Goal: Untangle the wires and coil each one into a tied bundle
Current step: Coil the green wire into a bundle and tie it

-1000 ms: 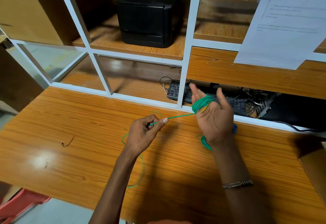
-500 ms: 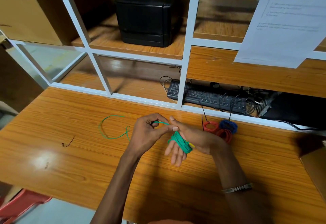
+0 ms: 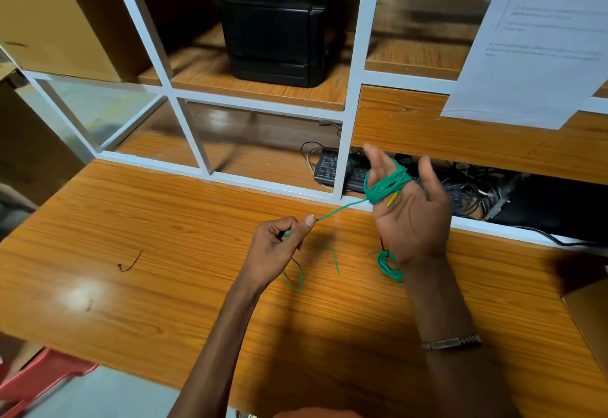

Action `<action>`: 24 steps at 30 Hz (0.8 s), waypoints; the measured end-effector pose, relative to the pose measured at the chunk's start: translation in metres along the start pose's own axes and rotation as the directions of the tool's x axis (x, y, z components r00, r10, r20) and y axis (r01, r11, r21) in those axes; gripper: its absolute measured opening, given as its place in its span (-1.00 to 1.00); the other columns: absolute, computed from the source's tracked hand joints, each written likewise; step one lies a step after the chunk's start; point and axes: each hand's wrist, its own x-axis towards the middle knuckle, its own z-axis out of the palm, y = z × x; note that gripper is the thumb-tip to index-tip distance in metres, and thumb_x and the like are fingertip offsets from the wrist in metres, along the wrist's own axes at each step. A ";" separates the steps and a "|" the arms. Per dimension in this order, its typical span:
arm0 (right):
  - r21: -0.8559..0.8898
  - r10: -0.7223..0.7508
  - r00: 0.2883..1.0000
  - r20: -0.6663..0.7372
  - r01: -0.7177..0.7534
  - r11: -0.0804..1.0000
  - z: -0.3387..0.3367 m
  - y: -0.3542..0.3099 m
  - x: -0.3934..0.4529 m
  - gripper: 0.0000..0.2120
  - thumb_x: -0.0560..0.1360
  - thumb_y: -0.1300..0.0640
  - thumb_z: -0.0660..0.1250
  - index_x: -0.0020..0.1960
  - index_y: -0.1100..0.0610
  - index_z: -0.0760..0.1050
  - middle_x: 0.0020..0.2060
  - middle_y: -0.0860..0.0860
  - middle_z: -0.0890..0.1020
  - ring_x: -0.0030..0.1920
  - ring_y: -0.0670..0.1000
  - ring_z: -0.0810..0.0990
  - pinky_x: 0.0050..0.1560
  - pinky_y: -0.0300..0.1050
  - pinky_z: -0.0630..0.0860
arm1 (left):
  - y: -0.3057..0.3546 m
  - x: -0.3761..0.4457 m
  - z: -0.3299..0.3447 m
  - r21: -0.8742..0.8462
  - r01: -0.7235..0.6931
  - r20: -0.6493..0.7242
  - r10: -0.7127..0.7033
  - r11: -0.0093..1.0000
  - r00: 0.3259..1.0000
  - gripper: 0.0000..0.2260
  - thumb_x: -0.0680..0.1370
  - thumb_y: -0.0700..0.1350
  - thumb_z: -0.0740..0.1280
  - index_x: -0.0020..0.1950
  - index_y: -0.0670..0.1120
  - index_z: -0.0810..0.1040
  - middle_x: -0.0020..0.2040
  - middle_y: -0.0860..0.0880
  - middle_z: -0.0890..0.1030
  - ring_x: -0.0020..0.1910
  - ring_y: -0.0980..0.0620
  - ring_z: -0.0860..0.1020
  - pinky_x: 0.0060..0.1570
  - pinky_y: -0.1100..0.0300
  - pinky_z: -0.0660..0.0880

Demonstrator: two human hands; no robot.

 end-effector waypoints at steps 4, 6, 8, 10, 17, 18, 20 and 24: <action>-0.638 -0.080 0.967 -0.244 -0.098 0.764 -0.016 0.010 0.005 -0.39 0.67 -0.12 0.16 0.48 0.35 0.29 0.37 0.26 0.55 0.41 0.09 0.53 0.51 0.03 0.35 | 0.001 0.000 0.003 -0.015 0.012 0.052 -0.011 1.000 0.999 -0.56 0.61 -0.06 0.47 -0.37 -0.28 0.48 -0.44 -0.01 0.34 -0.39 0.09 0.26 -0.26 0.14 0.28; -0.846 -0.040 0.936 -0.349 -0.296 0.443 -0.024 0.025 0.003 -0.44 0.61 -0.23 0.26 0.38 0.17 0.49 0.36 0.16 0.58 0.38 0.01 0.55 0.49 -0.01 0.36 | 0.008 0.000 0.010 -0.019 0.000 0.066 0.001 1.000 0.998 -0.59 0.61 -0.10 0.46 -0.35 -0.30 0.49 -0.43 -0.02 0.35 -0.39 0.11 0.26 -0.29 0.23 0.25; -0.846 0.091 0.871 -0.482 -0.490 0.208 -0.023 0.035 -0.004 -0.50 0.60 -0.38 0.15 0.16 -0.04 0.64 0.22 -0.03 0.68 0.23 -0.12 0.62 0.41 -0.12 0.36 | 0.011 0.001 0.013 -0.028 -0.016 0.082 0.019 0.999 0.996 -0.62 0.61 -0.11 0.46 -0.31 -0.31 0.52 -0.43 -0.14 0.33 -0.39 0.07 0.25 -0.33 0.19 0.19; -0.815 0.302 0.798 -0.522 -0.571 0.102 -0.020 0.039 -0.011 -0.29 0.61 -0.44 -0.06 0.10 0.03 0.67 0.01 0.00 0.75 0.07 -0.05 0.70 0.37 -0.06 0.43 | 0.010 0.002 0.012 -0.045 -0.031 0.082 0.035 0.998 0.996 -0.67 0.58 -0.11 0.49 -0.27 -0.30 0.59 -0.45 -0.18 0.36 -0.40 0.04 0.25 -0.34 0.12 0.18; -0.710 0.824 0.545 -0.157 -0.642 0.290 -0.022 0.046 -0.014 0.18 0.53 -0.56 -0.17 0.11 0.60 0.53 -0.32 0.31 0.66 -0.50 0.12 0.62 -0.51 -0.19 0.51 | 0.005 0.005 0.007 -0.109 0.011 -0.020 -0.013 0.994 1.000 -0.80 0.40 -0.21 0.63 -0.25 -0.21 0.63 -0.45 0.08 0.32 -0.38 0.08 0.25 -0.33 0.14 0.20; -0.663 0.835 0.545 -0.077 -0.654 0.365 -0.022 0.046 -0.013 0.16 0.53 -0.55 -0.13 0.09 0.61 0.52 -0.35 0.30 0.65 -0.53 0.10 0.62 -0.55 -0.22 0.49 | 0.004 0.005 0.005 -0.136 0.009 -0.039 -0.014 0.991 0.999 -0.82 0.41 -0.17 0.63 -0.26 -0.17 0.66 -0.44 0.05 0.41 -0.37 0.06 0.33 -0.31 0.14 0.27; -0.560 0.806 0.590 0.034 -0.657 0.505 -0.021 0.046 -0.012 0.08 0.56 -0.51 -0.07 0.08 0.57 0.54 -0.39 0.28 0.65 -0.55 0.07 0.61 -0.56 -0.26 0.48 | 0.005 0.006 0.004 -0.204 0.019 -0.067 -0.033 0.979 0.997 -0.87 0.43 -0.11 0.57 -0.24 -0.14 0.72 -0.33 -0.02 0.66 -0.28 0.08 0.54 -0.20 0.20 0.47; -0.349 0.633 0.760 0.147 -0.559 0.752 -0.015 0.046 -0.006 -0.10 0.65 -0.34 -0.05 0.10 0.50 0.59 -0.40 0.22 0.65 -0.54 0.01 0.62 -0.55 -0.29 0.44 | 0.001 0.007 0.008 -0.195 0.006 -0.027 -0.011 0.981 1.000 -0.81 0.57 0.00 0.50 -0.22 -0.03 0.76 -0.30 -0.10 0.59 -0.23 0.04 0.46 -0.18 0.17 0.42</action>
